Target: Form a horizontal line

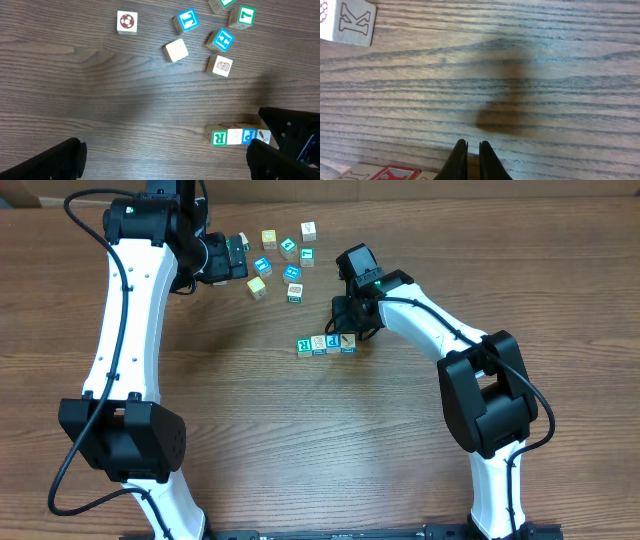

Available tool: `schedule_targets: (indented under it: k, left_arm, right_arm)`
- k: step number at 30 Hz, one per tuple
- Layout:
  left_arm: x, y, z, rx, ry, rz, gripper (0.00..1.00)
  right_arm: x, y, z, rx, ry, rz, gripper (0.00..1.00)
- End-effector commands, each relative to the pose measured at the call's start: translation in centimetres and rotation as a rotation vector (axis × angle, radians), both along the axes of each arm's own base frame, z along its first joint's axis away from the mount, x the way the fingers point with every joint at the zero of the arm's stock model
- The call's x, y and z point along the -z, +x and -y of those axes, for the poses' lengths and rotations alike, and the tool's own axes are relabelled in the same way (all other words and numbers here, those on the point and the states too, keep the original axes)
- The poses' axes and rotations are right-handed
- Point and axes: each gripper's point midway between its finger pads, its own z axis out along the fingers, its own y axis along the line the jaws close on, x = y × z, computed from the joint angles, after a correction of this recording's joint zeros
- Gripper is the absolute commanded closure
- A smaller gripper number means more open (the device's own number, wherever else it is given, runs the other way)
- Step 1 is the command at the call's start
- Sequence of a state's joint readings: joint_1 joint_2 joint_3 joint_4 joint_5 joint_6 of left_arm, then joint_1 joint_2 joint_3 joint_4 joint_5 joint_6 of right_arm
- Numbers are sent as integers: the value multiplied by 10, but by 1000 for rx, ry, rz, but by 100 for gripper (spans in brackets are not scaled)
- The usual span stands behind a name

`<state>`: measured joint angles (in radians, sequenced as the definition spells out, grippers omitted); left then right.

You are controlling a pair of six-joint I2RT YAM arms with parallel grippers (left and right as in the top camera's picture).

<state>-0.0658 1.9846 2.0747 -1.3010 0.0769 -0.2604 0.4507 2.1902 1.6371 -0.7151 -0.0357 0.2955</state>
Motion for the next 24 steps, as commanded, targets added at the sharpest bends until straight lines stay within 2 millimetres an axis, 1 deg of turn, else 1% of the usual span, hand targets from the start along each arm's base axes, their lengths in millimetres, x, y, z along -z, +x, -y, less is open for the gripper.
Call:
schedule_targets:
  k: [1, 3, 6, 11, 16, 17, 19, 22, 24]
  left_arm:
    - [0, 1, 0, -9, 3, 1, 0]
    - [0, 1, 0, -9, 3, 1, 0]
    - [0, 1, 0, -9, 3, 1, 0]
    - [0, 1, 0, -9, 3, 1, 0]
    - [0, 1, 0, -9, 3, 1, 0]
    - [0, 1, 0, -9, 3, 1, 0]
    - [0, 1, 0, -9, 3, 1, 0]
    - [0, 1, 0, -9, 3, 1, 0]
    - [0, 1, 0, -9, 3, 1, 0]
  right_arm:
    - [-2, 16, 20, 100, -49, 38, 95]
    - [0, 16, 30, 140, -65, 25, 95]
    - [4, 7, 42, 175, -85, -30, 95]
    - [10, -13, 51, 171, -128, -112, 95]
    - [15, -44, 64, 166, -192, -233, 95]
    - [15, -55, 67, 163, -207, -278, 95]
    - [15, -69, 65, 154, -191, -337, 95]
    - [16, -88, 51, 134, -111, -430, 96]
    - [16, -96, 46, 129, -80, -472, 96]
